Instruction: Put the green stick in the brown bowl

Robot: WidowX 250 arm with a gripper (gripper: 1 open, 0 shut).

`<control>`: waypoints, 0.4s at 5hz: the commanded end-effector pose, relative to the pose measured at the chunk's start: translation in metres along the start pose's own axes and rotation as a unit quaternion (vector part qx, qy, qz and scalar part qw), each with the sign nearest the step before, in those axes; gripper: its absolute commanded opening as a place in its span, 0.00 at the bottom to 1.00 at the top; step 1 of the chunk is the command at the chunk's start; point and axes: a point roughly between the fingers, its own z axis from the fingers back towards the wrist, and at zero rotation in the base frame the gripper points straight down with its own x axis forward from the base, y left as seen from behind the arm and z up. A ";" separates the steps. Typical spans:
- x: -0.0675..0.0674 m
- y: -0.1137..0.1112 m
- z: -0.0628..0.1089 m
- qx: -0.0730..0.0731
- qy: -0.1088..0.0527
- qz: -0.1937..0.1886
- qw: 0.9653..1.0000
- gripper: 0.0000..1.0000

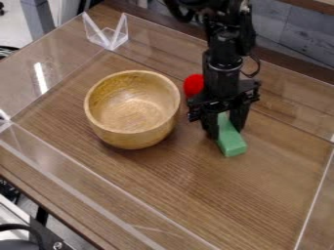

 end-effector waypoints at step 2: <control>-0.004 -0.001 -0.002 -0.006 -0.009 -0.056 0.998 0.00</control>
